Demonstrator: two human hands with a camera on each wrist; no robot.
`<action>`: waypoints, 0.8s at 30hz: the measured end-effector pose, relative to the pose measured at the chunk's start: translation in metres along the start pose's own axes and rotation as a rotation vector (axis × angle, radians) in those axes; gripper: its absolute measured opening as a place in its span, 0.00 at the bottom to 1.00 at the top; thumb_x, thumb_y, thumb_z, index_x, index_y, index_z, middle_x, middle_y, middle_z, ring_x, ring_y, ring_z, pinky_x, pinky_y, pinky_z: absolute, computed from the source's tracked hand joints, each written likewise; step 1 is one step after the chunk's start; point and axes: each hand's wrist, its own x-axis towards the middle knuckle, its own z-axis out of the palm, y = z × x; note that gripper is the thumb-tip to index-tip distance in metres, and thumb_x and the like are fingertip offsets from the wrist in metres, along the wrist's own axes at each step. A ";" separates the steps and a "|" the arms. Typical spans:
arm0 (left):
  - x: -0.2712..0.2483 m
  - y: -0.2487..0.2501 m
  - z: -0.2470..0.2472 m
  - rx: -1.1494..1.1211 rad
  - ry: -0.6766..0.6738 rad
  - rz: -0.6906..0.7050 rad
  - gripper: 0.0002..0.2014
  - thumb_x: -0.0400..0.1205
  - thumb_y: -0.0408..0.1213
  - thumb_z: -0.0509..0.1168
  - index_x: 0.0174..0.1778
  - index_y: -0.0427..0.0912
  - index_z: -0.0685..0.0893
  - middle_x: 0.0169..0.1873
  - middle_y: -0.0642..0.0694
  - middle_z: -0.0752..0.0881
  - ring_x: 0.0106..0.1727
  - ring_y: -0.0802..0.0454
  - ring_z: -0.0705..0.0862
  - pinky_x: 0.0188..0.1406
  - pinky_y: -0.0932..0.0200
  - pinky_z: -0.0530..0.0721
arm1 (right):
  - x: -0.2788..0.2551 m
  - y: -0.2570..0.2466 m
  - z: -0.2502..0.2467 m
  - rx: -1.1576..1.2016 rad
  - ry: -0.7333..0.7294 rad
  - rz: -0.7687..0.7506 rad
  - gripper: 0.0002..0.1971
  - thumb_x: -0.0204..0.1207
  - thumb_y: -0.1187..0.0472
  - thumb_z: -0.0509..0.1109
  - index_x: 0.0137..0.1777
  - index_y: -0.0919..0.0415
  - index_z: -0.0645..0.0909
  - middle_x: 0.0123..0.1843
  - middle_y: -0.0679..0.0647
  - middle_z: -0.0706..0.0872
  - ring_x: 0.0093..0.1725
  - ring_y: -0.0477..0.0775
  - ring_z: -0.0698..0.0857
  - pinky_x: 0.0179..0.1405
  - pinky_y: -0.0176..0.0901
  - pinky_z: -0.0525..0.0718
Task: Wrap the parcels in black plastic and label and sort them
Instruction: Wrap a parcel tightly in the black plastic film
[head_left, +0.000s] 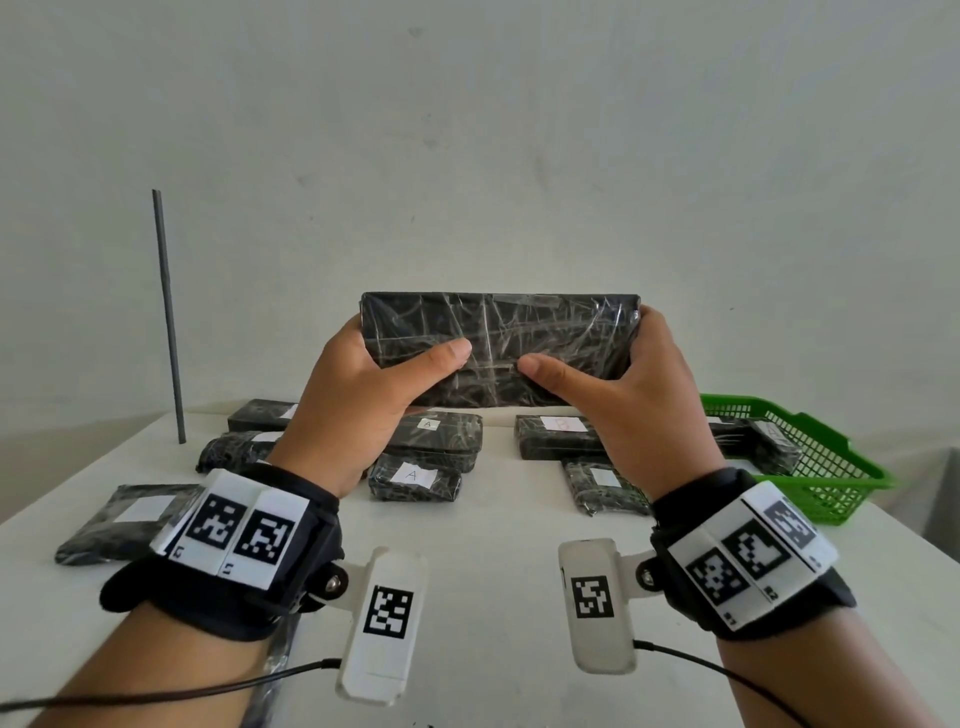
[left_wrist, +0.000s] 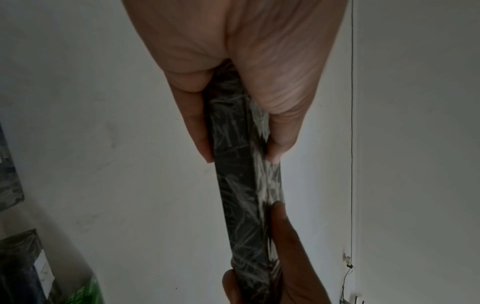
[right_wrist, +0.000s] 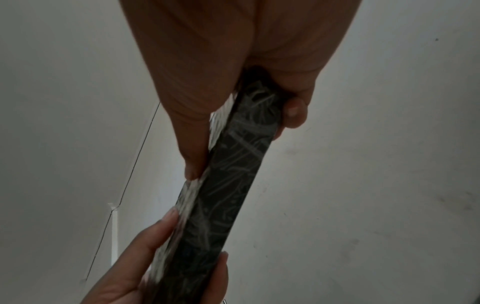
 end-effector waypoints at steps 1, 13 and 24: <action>0.000 0.000 0.000 -0.001 0.003 -0.002 0.16 0.76 0.46 0.80 0.54 0.42 0.89 0.49 0.44 0.95 0.54 0.44 0.94 0.65 0.34 0.88 | 0.000 -0.001 0.000 0.011 0.001 0.000 0.33 0.61 0.37 0.86 0.56 0.55 0.75 0.44 0.51 0.88 0.36 0.39 0.83 0.35 0.35 0.86; -0.003 0.002 -0.001 -0.003 -0.010 -0.006 0.19 0.73 0.46 0.84 0.55 0.43 0.90 0.50 0.46 0.95 0.55 0.46 0.94 0.65 0.35 0.88 | -0.001 -0.001 -0.001 0.028 -0.014 0.020 0.30 0.66 0.39 0.85 0.58 0.54 0.76 0.48 0.49 0.90 0.43 0.40 0.88 0.44 0.40 0.89; -0.006 -0.004 0.000 0.119 0.053 0.047 0.40 0.63 0.54 0.85 0.69 0.51 0.76 0.58 0.55 0.91 0.61 0.57 0.90 0.68 0.45 0.86 | 0.001 0.003 0.000 0.021 -0.009 0.006 0.43 0.56 0.30 0.88 0.65 0.51 0.77 0.57 0.45 0.92 0.57 0.43 0.92 0.58 0.45 0.91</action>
